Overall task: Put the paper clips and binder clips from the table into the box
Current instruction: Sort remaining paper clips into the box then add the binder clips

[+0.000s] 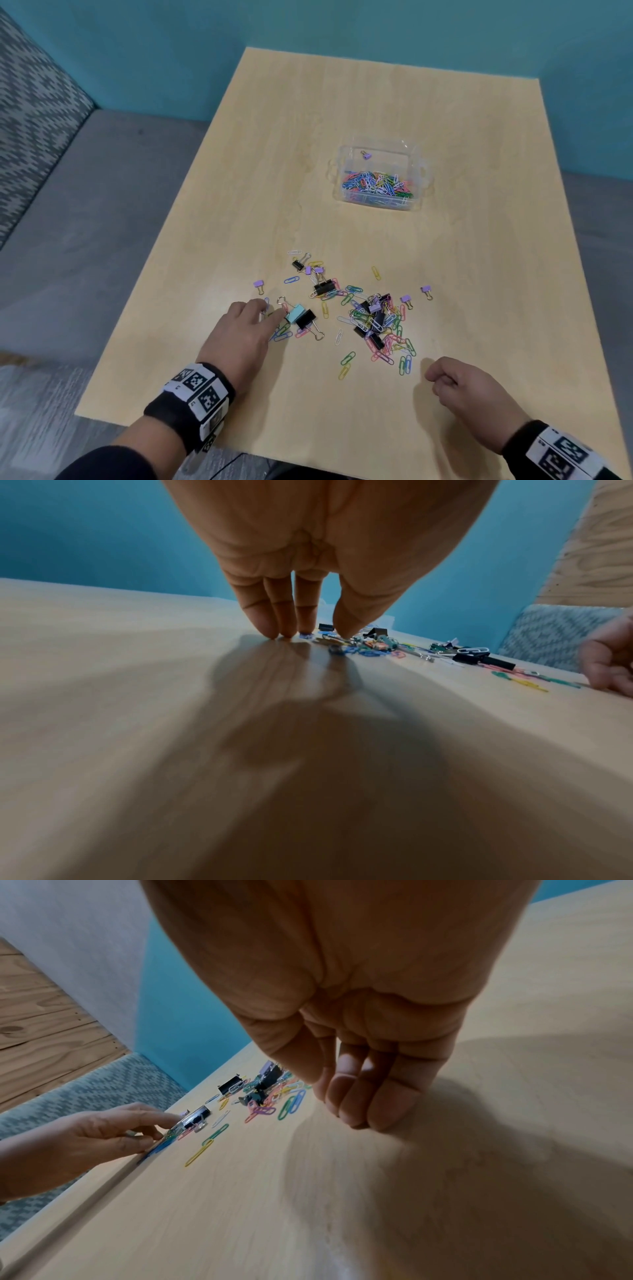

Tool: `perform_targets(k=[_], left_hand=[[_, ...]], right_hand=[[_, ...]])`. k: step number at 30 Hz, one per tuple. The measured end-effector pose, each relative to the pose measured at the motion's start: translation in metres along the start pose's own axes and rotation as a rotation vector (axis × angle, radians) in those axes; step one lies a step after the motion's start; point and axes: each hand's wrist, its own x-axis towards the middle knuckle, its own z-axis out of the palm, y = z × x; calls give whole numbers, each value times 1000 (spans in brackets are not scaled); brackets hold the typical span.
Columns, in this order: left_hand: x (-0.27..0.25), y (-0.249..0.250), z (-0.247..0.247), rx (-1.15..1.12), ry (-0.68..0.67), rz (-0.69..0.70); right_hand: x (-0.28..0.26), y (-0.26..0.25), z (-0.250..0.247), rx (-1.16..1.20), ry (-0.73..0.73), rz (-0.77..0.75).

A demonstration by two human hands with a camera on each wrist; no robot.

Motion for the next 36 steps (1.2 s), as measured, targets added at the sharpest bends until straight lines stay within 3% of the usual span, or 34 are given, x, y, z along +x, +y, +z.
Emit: perform_targets(k=[16, 25, 28, 31, 33, 36], left_hand=[[-3, 7, -8, 198, -117, 120], [-10, 29, -7, 113, -93, 54], [-16, 47, -2, 1, -60, 61], [-15, 58, 0, -197, -34, -36], [-10, 61, -1, -214, -35, -76], [-6, 65, -4, -145, -34, -2]], right_hand=[[3, 4, 2, 22, 17, -18], [2, 2, 1, 23, 16, -6], [2, 0, 0, 34, 8, 5], [3, 0, -1, 36, 4, 16], [3, 0, -1, 40, 2, 19], [4, 1, -1, 42, 1, 21]])
